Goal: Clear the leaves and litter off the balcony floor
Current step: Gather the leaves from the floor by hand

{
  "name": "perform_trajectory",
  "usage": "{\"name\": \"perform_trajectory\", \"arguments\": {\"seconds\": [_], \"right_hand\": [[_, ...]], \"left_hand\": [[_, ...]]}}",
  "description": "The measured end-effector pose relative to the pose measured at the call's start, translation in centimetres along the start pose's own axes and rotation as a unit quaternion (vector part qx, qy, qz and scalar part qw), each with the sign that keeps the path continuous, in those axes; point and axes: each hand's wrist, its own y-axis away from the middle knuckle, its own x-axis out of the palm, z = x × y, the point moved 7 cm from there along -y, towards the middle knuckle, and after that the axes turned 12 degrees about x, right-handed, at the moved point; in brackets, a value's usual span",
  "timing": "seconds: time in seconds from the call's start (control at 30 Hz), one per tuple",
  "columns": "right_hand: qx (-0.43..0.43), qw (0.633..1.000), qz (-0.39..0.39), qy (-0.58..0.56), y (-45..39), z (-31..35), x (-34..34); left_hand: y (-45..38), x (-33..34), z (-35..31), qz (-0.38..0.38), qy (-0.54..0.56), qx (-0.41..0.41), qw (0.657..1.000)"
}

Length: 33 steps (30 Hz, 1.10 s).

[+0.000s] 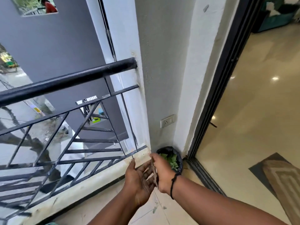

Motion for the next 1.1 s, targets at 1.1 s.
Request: {"name": "perform_trajectory", "arguments": {"seconds": [1.1], "right_hand": [[0.182, 0.948, -0.149, -0.213, -36.5, 6.0, -18.2]], "left_hand": [[-30.8, -4.8, 9.3, -0.078, -0.183, -0.243, 0.949]]}}
